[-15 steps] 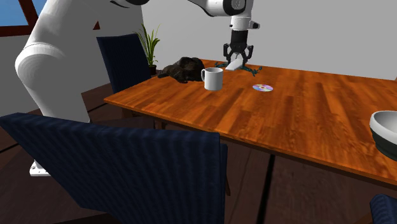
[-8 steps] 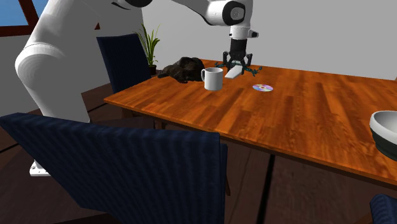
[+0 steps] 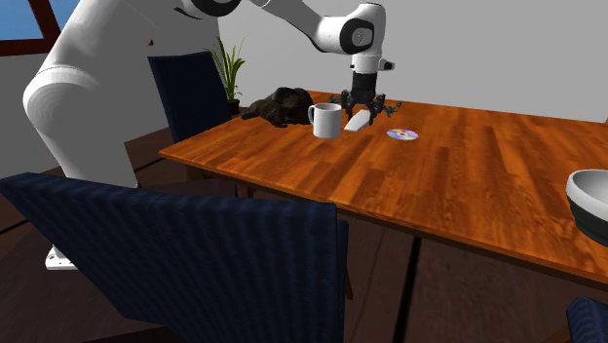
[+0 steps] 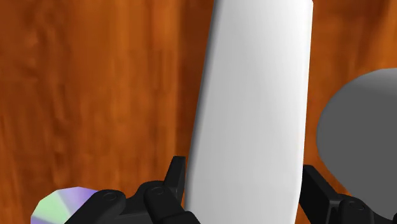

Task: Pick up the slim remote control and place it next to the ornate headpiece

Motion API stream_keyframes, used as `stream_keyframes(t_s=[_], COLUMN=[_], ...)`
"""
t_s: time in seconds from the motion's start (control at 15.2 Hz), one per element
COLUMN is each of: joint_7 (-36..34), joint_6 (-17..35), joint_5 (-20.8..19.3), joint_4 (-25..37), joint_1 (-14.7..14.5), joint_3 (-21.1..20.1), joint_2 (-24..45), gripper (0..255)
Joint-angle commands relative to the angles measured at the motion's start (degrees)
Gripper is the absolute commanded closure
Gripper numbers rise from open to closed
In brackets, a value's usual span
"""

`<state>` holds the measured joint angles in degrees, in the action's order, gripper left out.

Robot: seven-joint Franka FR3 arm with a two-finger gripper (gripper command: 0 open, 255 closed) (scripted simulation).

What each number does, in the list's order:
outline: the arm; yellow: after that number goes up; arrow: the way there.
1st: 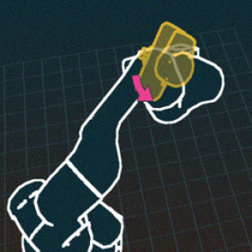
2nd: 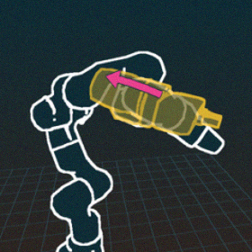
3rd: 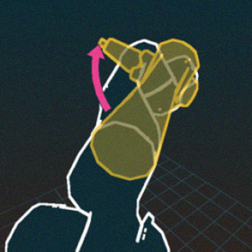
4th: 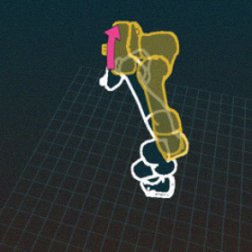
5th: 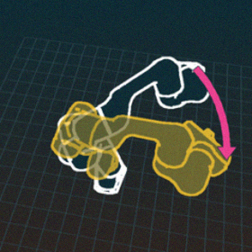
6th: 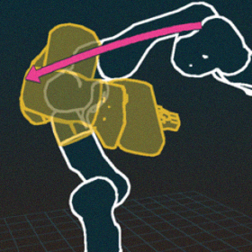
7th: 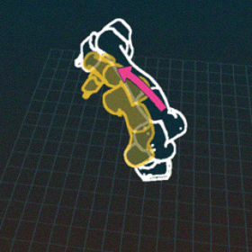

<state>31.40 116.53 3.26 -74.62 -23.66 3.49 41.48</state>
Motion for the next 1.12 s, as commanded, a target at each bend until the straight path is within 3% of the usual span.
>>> stream_keyframes(t_s=[0.0, 0.33, 0.86, 0.92, 1.06], joint_7=[-0.06, 0.05, 0.07, 0.7, -0.14], joint_6=[1.1, 3.81, 4.02, 6.3, 8.02], joint_5=[0.03, 0.19, 0.22, 0.37, 0.14], joint_4=[-0.56, -1.5, -1.56, -4.74, -9.17], joint_1=[-0.1, -0.11, -0.13, 0.23, -0.74], joint_3=[-0.07, -0.1, -0.07, -0.05, -0.09], joint_2=[0.91, 2.68, 2.83, 1.92, -0.82], gripper=[255, 255, 255, 0, 0])
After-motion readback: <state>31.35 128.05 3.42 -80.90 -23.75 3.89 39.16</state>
